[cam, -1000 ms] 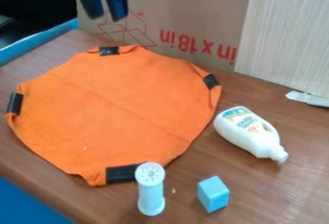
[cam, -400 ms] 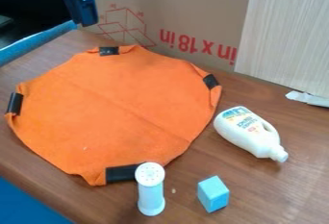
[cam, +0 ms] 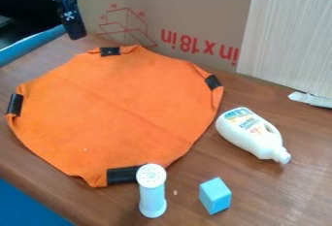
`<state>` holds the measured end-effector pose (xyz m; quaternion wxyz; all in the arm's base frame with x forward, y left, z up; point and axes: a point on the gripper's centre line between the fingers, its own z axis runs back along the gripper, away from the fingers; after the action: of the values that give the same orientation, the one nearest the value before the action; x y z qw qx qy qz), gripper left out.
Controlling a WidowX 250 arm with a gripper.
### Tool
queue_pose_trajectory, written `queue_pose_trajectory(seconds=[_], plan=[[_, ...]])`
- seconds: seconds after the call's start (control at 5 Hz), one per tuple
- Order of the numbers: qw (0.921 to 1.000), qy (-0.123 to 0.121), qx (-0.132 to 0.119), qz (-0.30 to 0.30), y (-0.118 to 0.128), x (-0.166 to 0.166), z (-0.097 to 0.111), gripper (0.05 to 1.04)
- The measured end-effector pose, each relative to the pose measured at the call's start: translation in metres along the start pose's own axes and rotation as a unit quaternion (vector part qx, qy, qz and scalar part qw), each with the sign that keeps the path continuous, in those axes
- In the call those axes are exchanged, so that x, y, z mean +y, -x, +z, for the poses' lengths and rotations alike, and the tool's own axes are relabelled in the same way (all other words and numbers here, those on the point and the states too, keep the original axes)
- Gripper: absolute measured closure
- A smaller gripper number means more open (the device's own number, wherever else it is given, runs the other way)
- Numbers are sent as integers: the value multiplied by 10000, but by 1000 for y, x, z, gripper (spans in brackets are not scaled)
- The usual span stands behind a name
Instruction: Fold the clothes bottom to the top side
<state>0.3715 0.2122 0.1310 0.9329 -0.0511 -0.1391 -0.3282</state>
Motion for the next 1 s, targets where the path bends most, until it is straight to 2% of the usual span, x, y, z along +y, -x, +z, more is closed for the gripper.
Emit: queue_pose_trajectory(seconds=[0.2,0.4,0.6,0.8,1.0], plan=[[9983,-540,-159,-147,-4,14,-1,83],[9955,-871,-348,-145,-13,23,-6,83],[9941,-1040,-237,-176,-25,27,-17,83],[9940,-1076,-132,-160,-38,30,-31,83],[9939,-1095,-153,-62,-49,33,-44,83]])
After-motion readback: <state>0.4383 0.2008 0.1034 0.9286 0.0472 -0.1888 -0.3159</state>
